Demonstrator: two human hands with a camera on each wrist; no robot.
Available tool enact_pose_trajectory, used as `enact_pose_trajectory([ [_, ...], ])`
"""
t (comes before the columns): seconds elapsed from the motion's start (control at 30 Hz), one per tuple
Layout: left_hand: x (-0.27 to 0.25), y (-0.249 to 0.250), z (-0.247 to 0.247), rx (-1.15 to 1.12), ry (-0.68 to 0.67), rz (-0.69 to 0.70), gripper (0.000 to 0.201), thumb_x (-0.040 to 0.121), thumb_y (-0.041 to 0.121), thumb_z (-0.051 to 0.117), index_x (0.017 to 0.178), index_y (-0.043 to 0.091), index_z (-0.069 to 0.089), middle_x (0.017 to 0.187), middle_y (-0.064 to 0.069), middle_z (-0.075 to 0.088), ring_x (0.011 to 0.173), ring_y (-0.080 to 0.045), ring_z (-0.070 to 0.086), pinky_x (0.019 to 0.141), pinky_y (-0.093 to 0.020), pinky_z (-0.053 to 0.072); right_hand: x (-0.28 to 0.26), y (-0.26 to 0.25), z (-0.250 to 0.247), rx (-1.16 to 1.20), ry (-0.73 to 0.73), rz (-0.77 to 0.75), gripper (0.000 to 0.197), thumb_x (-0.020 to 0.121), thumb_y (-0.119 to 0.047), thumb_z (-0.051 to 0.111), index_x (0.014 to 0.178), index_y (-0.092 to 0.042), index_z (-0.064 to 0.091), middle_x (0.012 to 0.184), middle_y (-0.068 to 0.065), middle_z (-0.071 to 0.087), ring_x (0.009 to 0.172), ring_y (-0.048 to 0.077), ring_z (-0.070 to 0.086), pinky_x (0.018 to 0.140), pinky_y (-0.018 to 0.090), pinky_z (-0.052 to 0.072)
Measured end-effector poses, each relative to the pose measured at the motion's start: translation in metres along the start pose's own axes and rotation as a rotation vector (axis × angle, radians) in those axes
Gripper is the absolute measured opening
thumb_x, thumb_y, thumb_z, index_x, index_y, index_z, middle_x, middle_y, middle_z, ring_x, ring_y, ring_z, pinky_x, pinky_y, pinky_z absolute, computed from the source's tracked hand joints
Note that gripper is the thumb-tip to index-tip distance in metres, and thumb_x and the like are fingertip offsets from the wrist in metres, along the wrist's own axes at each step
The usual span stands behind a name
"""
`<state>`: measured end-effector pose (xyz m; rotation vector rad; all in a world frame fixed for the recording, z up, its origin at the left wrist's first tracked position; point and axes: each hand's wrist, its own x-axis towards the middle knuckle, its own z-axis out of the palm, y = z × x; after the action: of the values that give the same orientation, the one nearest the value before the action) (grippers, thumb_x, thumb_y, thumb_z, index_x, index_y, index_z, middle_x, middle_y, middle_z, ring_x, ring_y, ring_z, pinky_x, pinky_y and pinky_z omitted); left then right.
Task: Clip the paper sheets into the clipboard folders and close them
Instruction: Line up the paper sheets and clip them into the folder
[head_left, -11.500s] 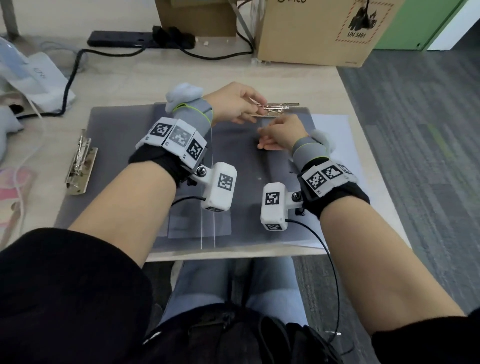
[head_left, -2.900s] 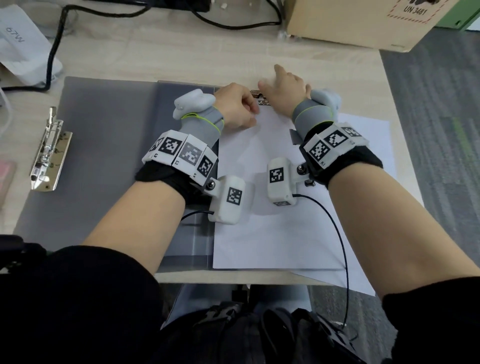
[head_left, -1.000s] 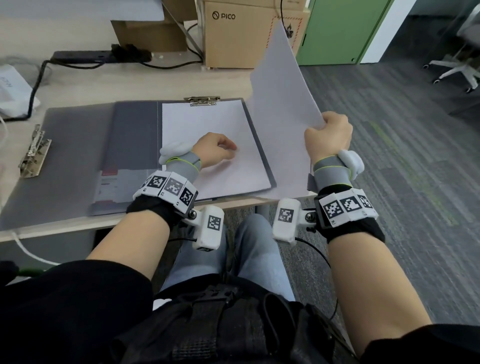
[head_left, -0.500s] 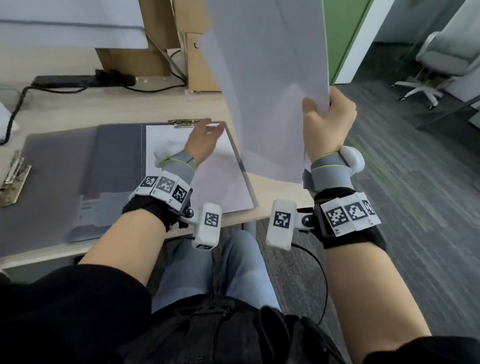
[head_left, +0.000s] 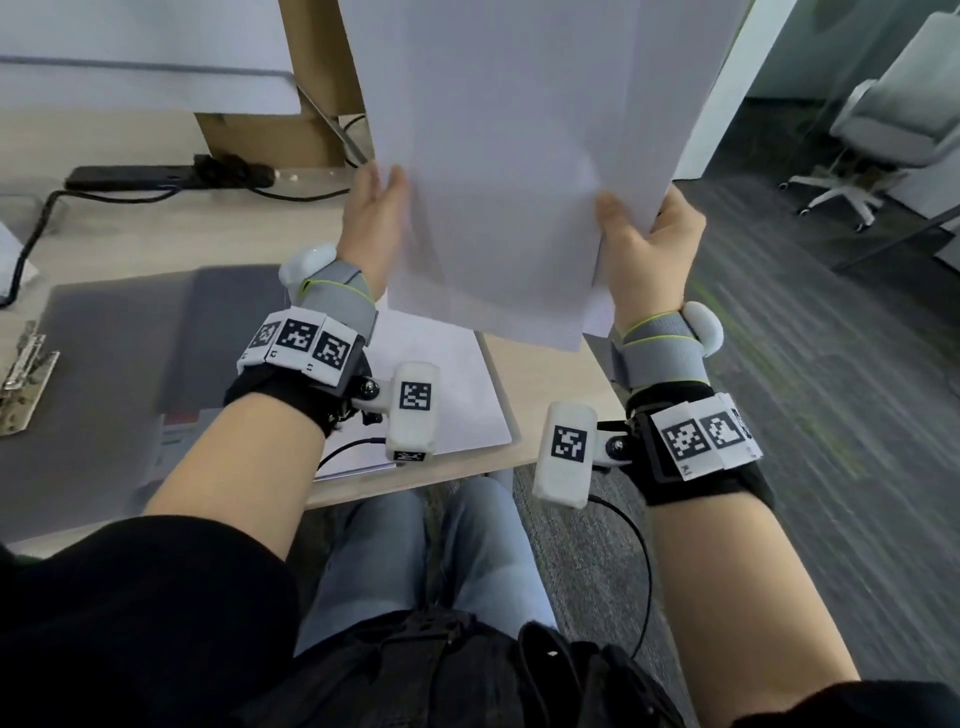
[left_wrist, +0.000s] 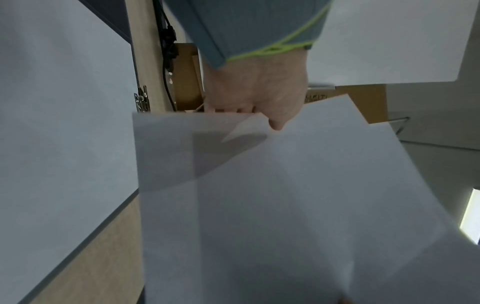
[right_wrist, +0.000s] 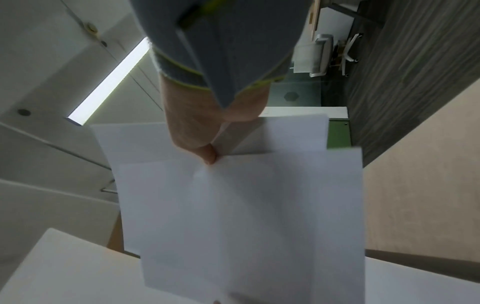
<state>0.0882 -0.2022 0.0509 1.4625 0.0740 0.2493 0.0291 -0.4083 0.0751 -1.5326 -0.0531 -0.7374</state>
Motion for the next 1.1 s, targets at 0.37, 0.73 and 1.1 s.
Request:
enact_pose_trajectory([
  [0.37,-0.010,-0.016,-0.019,0.014,0.199,0.053,0.026,0.091,0.005,0.044,0.071,0.021,0.043,0.069,0.006,0.041,0.063,-0.007,0.036,0.055,-0.012,0.032,-0.026,0.037,0.024,0.012,-0.209,0.284,0.011,0.076,-0.002,0.065,0.075,-0.011,0.060,0.067,-0.001,0.059,0.063,0.013,0.053,0.059,0.022,0.047],
  [0.73,-0.020,-0.006,-0.041,-0.088,0.165,0.160,0.010,0.085,0.021,0.042,0.076,0.018,0.044,0.080,0.001,0.043,0.078,-0.013,0.036,0.070,-0.016,0.033,-0.036,0.041,0.035,0.186,-0.283,0.419,0.013,0.064,-0.004,0.071,0.074,-0.012,0.068,0.061,-0.009,0.071,0.059,0.010,0.065,0.062,0.022,0.053],
  [1.1,-0.032,0.019,-0.046,-0.066,0.179,0.209,0.014,0.087,0.030,0.045,0.081,0.019,0.041,0.085,0.006,0.041,0.078,-0.006,0.039,0.077,-0.015,0.036,-0.030,0.028,0.042,0.240,-0.364,0.388,0.017,0.065,-0.003,0.072,0.079,-0.012,0.068,0.067,-0.009,0.070,0.067,0.012,0.064,0.068,0.026,0.052],
])
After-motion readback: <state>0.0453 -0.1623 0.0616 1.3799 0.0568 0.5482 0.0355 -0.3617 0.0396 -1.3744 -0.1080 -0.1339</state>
